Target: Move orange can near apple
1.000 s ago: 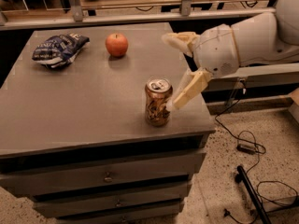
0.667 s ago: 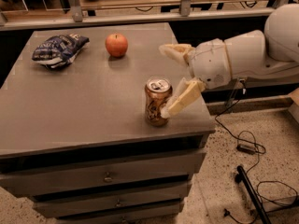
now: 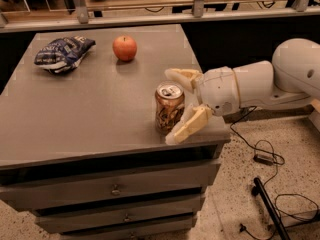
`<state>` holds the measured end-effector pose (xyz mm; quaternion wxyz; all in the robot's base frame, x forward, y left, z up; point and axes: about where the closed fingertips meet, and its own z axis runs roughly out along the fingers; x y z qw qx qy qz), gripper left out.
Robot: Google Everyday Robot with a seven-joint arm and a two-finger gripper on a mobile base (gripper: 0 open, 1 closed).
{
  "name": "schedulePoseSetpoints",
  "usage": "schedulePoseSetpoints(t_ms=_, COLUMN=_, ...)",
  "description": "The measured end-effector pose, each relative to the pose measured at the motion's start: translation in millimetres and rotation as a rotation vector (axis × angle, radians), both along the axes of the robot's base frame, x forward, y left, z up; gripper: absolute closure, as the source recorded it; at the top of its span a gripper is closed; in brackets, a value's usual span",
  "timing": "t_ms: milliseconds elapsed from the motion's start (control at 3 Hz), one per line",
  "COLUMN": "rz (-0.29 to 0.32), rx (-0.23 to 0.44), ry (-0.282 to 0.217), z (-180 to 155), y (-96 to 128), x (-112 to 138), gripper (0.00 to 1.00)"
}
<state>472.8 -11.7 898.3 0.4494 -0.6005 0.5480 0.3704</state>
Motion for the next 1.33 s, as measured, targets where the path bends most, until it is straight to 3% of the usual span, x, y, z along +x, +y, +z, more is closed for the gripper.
schedulePoseSetpoints(t_ms=667, rz=0.014, rx=-0.007, ry=-0.02, z=6, y=6, x=0, gripper=0.65)
schedulePoseSetpoints(t_ms=1000, rz=0.025, rx=-0.012, ry=-0.056, z=15, y=10, x=1, gripper=0.88)
schedulePoseSetpoints(t_ms=1333, rz=-0.016, rx=-0.031, ry=-0.175, z=74, y=5, x=19, gripper=1.0)
